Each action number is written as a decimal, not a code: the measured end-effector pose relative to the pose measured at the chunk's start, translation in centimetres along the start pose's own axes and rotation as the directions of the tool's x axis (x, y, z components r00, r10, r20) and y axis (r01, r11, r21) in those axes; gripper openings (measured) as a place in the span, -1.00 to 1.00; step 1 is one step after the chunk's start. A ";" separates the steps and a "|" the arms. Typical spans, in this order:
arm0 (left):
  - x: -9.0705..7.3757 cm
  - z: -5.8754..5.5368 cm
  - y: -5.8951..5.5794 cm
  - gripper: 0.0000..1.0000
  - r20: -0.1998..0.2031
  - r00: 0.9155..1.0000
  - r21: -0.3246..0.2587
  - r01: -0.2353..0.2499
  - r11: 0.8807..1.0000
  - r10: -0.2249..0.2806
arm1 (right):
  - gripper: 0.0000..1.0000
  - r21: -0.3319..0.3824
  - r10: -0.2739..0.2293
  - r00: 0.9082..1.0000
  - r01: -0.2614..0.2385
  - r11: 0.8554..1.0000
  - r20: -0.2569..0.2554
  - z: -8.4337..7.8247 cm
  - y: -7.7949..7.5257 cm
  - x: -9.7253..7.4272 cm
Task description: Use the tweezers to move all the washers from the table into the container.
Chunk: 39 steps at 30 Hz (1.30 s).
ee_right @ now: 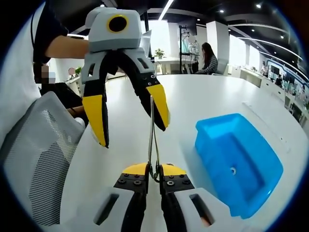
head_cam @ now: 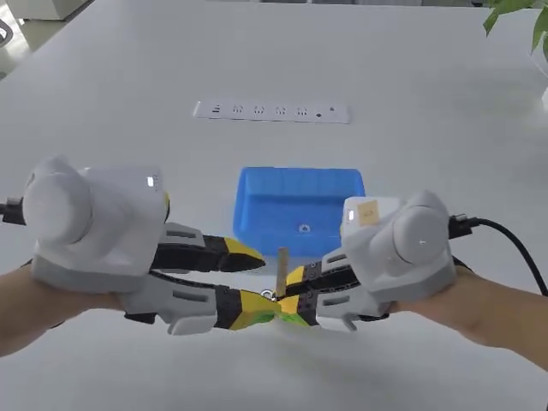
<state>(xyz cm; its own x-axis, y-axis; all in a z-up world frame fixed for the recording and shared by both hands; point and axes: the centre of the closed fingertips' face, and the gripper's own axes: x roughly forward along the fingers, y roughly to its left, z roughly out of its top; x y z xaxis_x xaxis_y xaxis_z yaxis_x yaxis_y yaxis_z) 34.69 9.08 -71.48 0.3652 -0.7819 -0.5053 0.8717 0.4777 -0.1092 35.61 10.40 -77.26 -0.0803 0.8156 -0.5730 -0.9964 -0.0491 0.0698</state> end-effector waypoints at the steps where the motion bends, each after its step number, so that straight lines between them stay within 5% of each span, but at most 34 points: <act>1: -0.1 -0.2 0.0 -0.20 -0.009 1.000 0.003 -0.003 1.000 0.003 | -0.82 -0.001 -0.001 1.000 0.001 1.000 0.000 0.0 0.0 0.0; 9: -0.7 -1.5 0.0 -0.06 -0.052 0.998 0.059 -0.029 0.998 0.032 | -0.82 -0.006 -0.006 1.000 0.006 1.000 0.006 0.8 0.0 -0.6; 21: -1.1 -1.4 -0.1 -0.13 -0.058 0.997 0.091 -0.043 0.995 0.049 | -0.82 -0.022 -0.015 1.000 0.015 1.000 0.006 1.9 0.0 -1.5; 39: -1.8 -1.3 0.0 0.06 -0.015 0.997 0.060 -0.075 0.995 0.076 | -0.82 -0.058 -0.015 0.999 0.018 0.998 0.052 6.8 -2.0 -5.6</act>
<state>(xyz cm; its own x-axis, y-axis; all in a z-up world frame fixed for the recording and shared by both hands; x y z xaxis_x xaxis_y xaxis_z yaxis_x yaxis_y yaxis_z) 33.61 11.05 -71.69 0.4250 -0.7373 -0.5252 0.8601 0.5097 -0.0196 38.27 9.82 -68.65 -0.0638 0.8453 -0.5304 -0.9976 -0.0677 0.0121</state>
